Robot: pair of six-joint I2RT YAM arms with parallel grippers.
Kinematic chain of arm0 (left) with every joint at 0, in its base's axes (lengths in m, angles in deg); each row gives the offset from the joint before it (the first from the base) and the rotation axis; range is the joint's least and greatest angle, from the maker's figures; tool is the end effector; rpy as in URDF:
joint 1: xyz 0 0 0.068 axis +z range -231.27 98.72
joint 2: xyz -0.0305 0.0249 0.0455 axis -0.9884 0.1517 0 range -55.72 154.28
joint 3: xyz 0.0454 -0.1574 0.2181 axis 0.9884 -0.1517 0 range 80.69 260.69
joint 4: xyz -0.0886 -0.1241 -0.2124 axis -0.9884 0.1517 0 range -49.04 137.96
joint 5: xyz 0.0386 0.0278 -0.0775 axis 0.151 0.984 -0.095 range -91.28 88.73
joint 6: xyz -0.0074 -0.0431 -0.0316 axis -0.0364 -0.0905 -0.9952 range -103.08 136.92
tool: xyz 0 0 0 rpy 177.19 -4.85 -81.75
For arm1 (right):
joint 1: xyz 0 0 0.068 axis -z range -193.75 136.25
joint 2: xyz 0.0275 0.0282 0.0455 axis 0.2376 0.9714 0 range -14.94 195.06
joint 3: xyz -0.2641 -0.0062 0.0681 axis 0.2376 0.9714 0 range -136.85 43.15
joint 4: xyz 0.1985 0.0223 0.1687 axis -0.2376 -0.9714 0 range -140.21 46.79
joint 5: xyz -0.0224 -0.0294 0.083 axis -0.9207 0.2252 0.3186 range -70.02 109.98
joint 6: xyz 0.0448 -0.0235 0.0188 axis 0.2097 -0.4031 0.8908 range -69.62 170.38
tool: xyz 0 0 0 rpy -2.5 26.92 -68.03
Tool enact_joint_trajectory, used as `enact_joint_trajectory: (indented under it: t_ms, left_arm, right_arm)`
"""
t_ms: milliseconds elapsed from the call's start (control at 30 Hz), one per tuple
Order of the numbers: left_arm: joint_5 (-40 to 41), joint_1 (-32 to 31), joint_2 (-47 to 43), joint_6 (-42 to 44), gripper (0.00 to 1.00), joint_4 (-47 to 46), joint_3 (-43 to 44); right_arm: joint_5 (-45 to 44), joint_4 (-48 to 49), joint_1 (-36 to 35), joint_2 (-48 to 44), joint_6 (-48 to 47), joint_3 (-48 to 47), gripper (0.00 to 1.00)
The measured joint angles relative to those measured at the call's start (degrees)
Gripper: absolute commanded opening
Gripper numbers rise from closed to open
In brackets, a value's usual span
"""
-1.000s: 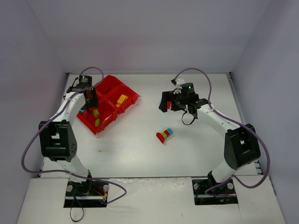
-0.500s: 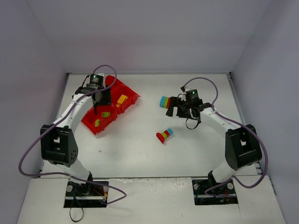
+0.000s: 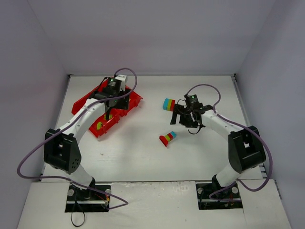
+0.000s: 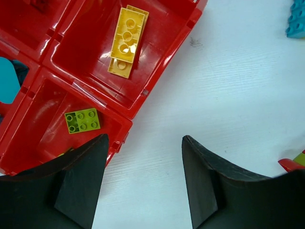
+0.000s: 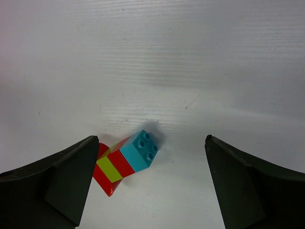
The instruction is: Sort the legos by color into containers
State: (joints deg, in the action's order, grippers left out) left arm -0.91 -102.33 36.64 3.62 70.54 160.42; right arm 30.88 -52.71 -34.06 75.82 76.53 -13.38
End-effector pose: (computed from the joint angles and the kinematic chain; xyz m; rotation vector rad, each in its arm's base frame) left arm 0.3400 -0.1307 0.3086 0.1541 2.3211 -0.2972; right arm 0.3151 0.1239 0.2139 0.0243 2.4021 0.6148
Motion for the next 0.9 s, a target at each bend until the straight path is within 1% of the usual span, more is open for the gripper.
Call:
enact_joint_trajectory:
  t_ms: [233,467,633,800,833,900]
  left_arm:
    - [-0.35,-1.81,0.0,0.13,0.57,0.04,0.0]
    - [-1.88,-2.82,0.0,-0.22,0.57,0.07,-0.02]
    - [-2.54,-3.04,-0.02,-0.7,0.57,0.09,-0.33]
    - [-3.02,-3.26,-0.55,-1.09,0.57,0.44,-1.81]
    - [-3.15,-3.28,-0.66,-1.27,0.57,0.52,-2.03]
    - [-3.23,-3.39,-0.98,-1.55,0.57,0.44,-2.58]
  right_arm:
    - [-0.22,-2.34,-3.48,2.58,2.47,-1.99,0.84]
    - [-0.55,-4.0,-6.01,5.49,5.88,-4.42,0.85]
    - [-0.63,-5.38,-7.54,8.02,7.78,-4.79,0.81]
    - [-0.63,-6.49,-8.72,8.5,9.01,-4.79,0.76]
    - [-0.61,-6.54,-8.98,8.5,9.22,-4.79,0.71]
    - [-0.61,-6.75,-9.4,8.55,9.66,-4.79,0.67]
